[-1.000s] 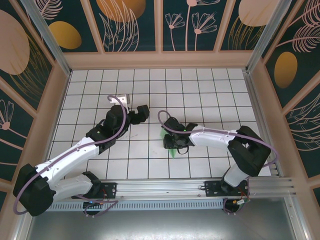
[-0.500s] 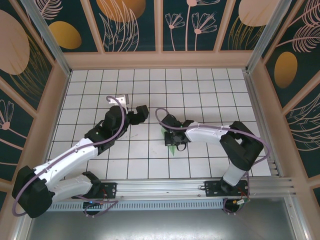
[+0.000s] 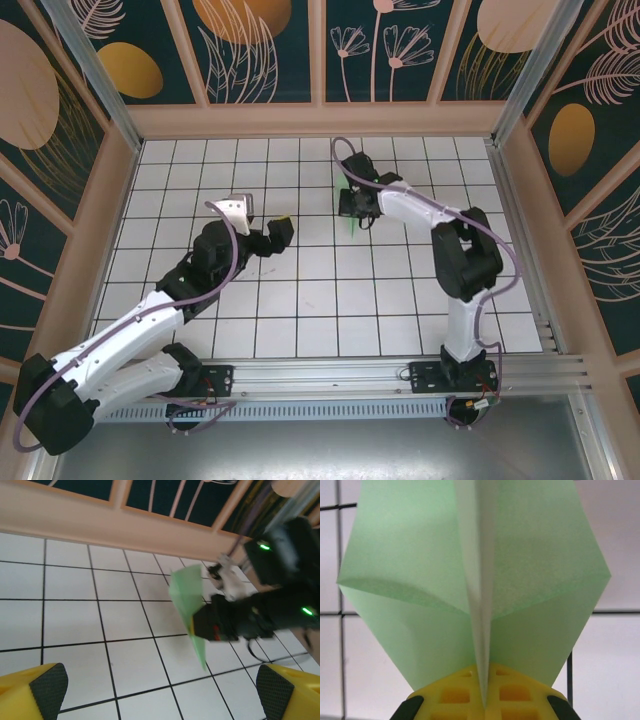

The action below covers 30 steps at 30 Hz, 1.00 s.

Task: Fold a paper plane with a square sheet of paper (fold left side to right side)
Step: Move the paper plane to the top-center of the table.

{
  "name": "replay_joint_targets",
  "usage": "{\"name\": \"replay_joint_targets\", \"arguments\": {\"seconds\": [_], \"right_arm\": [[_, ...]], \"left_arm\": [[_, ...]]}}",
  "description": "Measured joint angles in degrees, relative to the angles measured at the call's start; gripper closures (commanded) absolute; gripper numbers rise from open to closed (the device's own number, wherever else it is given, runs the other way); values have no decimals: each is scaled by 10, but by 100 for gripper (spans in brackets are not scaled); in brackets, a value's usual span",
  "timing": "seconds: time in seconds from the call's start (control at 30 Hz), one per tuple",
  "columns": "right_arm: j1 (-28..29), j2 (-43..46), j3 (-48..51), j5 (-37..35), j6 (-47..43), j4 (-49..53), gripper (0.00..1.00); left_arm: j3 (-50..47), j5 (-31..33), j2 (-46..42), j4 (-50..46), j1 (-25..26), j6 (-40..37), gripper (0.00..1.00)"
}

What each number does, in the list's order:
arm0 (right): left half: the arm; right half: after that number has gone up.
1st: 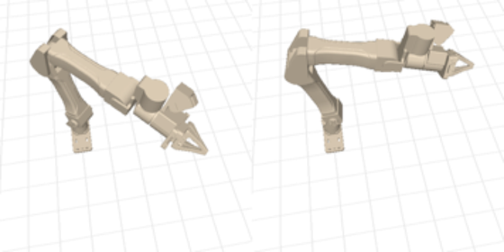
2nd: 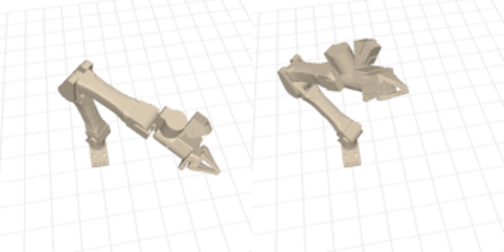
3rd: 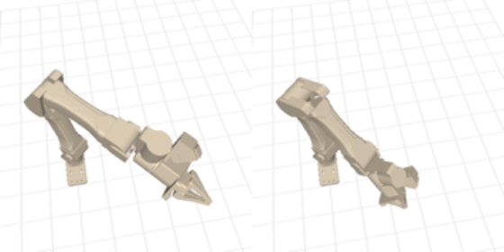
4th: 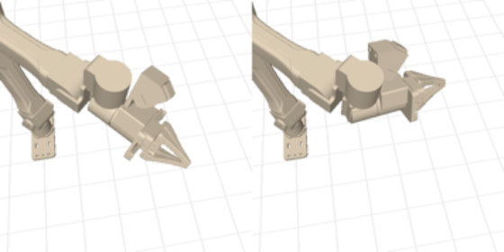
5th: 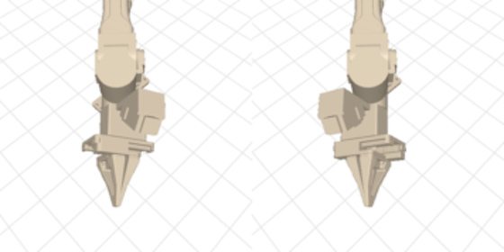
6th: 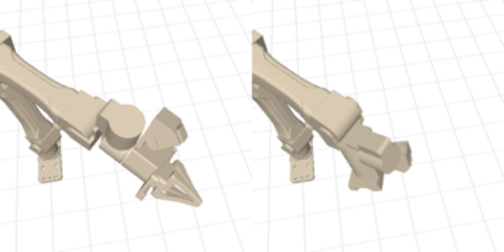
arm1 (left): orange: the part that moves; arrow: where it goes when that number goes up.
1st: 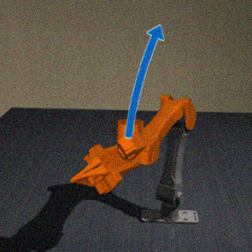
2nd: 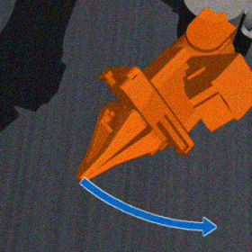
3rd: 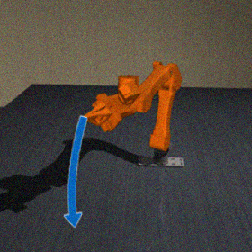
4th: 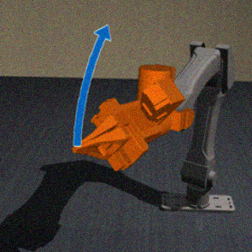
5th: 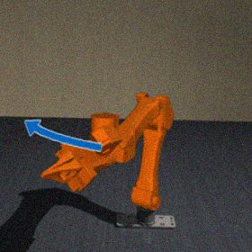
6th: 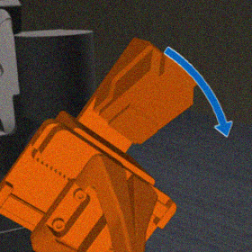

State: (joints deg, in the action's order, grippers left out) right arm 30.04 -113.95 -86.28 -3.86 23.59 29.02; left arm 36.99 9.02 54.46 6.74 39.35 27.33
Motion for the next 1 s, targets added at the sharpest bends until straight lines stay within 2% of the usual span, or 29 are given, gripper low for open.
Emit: {"name": "replay_joint_targets", "arguments": {"seconds": [0.13,0.33,1.0], "right_arm": [[-20,-69,-64,8,-19,35,100],[-20,-116,-110,11,-37,69,100],[-10,-124,-107,35,-42,86,99]], "left_arm": [[-18,-41,-5,22,0,-38,2],[-19,-61,-8,37,0,-73,2],[-19,-71,9,37,0,-78,2]]}}
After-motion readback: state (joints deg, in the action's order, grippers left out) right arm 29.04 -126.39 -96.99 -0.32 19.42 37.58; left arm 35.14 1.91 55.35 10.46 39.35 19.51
